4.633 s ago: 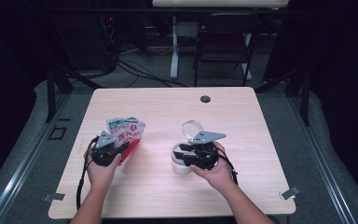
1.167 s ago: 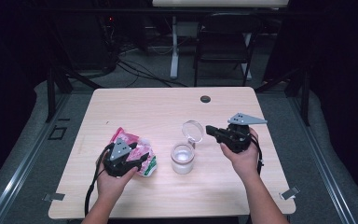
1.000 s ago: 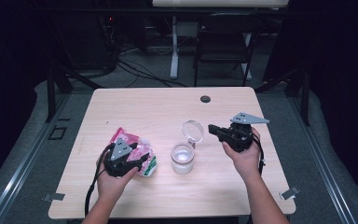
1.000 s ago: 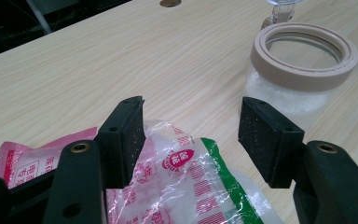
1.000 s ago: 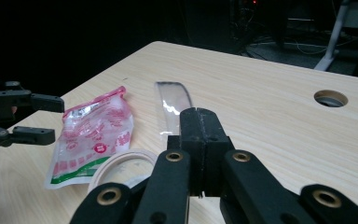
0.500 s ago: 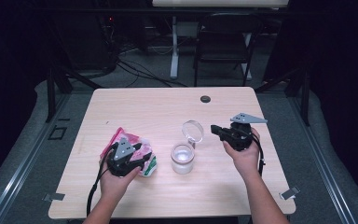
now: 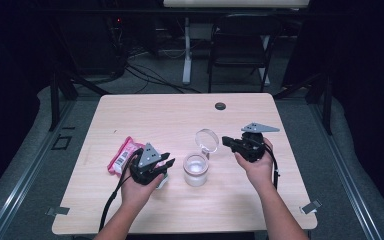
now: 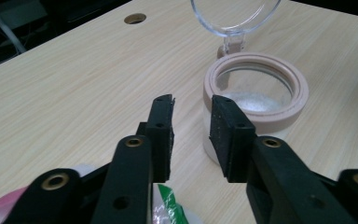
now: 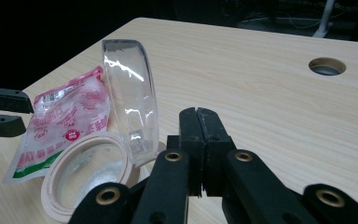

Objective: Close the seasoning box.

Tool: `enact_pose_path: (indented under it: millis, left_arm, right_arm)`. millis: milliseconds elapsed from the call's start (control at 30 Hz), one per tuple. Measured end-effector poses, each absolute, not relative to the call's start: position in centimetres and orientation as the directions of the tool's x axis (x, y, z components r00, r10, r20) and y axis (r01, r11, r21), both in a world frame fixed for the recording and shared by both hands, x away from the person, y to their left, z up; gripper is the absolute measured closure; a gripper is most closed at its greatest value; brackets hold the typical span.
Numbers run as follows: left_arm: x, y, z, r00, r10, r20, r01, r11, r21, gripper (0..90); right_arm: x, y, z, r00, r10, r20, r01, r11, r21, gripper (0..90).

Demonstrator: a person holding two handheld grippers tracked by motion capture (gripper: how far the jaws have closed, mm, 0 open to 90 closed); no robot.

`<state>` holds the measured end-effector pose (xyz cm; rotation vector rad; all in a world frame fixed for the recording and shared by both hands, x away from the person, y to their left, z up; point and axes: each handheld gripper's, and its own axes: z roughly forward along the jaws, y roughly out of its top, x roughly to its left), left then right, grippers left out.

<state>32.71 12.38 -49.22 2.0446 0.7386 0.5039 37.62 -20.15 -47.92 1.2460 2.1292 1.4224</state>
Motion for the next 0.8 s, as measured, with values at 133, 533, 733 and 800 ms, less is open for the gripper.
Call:
enact_pose_path:
  millis: [133,533,733,800]
  left_arm:
    - [33.3,11.9,-48.9,0.759,0.65,0.042,0.319,-0.427,0.846,80.2]
    - [34.5,10.1,-47.9,0.797,0.604,0.019,0.319,-0.447,0.836,89.6]
    - [35.1,9.1,-47.0,0.804,0.594,0.02,0.311,-0.449,0.838,89.9]
    - [35.3,8.7,-46.7,0.807,0.589,0.028,0.306,-0.459,0.834,89.9]
  right_arm:
    - [37.8,-19.8,-48.2,-0.587,0.78,0.216,0.501,0.141,0.854,89.2]
    - [38.1,-19.4,-48.2,-0.603,0.766,0.222,0.502,0.148,0.852,89.1]
    - [38.2,-19.2,-48.2,-0.611,0.76,0.22,0.503,0.158,0.85,89.0]
    - [38.2,-19.1,-48.1,-0.613,0.76,0.215,0.5,0.162,0.851,89.2]
